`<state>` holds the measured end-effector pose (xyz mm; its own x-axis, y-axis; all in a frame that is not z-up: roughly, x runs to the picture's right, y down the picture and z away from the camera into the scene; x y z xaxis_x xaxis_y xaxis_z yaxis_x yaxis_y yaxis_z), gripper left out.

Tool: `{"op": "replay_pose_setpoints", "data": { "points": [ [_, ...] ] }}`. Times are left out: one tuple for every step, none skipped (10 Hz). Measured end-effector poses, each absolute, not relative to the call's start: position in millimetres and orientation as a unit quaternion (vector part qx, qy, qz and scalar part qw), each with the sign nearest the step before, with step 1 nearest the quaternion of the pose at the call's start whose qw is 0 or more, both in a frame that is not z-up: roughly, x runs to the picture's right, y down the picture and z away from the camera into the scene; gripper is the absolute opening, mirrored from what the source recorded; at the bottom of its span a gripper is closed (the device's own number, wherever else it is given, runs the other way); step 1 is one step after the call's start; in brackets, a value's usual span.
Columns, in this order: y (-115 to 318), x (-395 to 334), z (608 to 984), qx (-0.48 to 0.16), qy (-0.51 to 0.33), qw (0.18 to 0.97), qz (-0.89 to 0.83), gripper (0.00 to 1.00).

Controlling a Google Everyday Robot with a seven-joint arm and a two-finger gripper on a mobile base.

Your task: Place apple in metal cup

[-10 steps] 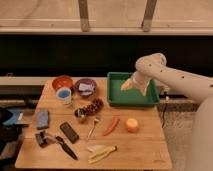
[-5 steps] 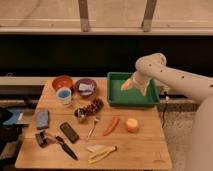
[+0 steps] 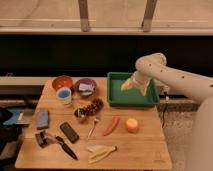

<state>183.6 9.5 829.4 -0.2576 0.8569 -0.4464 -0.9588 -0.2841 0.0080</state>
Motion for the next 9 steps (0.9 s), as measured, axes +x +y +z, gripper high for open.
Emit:
{"op": "replay_pose_setpoints", "data": {
  "points": [
    [9.2,183.4,829.2,-0.181,0.14,0.582,0.78,0.8],
    [9.5,183.5,829.4,-0.182,0.14,0.582,0.78,0.8],
    [9.7,183.5,829.4,-0.182,0.14,0.582,0.78,0.8],
    [9.4,183.6,829.3,-0.181,0.14,0.582,0.78,0.8],
    [9.5,183.6,829.4,-0.182,0.14,0.582,0.781,0.8],
    [9.6,183.9,829.0,-0.182,0.139,0.583,0.779,0.8],
    [11.4,185.5,826.8,-0.175,0.14,0.592,0.774,0.8],
    [17.9,184.5,820.1,-0.161,0.151,0.609,0.762,0.8],
    [26.4,181.9,811.2,-0.158,0.154,0.62,0.753,0.8]
  ]
}}
